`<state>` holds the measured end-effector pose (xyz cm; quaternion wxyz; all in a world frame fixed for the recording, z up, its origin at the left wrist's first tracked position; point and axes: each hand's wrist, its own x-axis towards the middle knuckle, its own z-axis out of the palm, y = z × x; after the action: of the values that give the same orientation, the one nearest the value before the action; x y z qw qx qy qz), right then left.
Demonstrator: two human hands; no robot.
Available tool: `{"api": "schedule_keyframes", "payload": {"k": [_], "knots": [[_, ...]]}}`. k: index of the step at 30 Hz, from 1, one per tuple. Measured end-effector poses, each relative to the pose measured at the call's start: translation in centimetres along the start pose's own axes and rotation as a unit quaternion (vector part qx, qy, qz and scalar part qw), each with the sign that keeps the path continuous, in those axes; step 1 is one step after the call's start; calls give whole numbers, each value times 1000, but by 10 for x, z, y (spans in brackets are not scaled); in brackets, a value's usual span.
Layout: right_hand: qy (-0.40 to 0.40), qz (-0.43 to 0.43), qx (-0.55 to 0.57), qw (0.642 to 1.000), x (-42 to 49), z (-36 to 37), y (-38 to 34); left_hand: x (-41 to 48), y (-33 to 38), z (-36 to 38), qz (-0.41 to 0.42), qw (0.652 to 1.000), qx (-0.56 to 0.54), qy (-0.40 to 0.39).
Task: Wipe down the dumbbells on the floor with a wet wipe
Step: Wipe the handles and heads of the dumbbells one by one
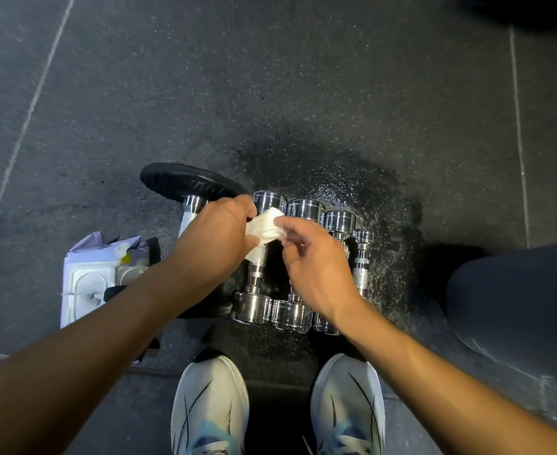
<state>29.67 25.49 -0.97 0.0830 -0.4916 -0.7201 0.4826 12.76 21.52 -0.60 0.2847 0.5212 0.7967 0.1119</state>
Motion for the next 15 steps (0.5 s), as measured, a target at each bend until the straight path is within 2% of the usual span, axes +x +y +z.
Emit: {"api": "schedule_keyframes", "payload": {"k": [2, 3, 7, 12, 15], "knots": [[29, -34, -54, 998, 1, -2, 0, -1, 0, -4, 17, 999, 25, 12], [17, -52, -87, 995, 1, -2, 0, -3, 1, -4, 32, 998, 51, 17], [-82, -56, -168, 981, 1, 6, 0, -16, 9, 7, 75, 989, 131, -1], [-37, -55, -252, 966, 2, 22, -8, -14, 9, 20, 34, 993, 90, -75], [-2, -113, -313, 943, 0, 25, -9, -9, 7, 21, 1, 995, 48, -84]]}}
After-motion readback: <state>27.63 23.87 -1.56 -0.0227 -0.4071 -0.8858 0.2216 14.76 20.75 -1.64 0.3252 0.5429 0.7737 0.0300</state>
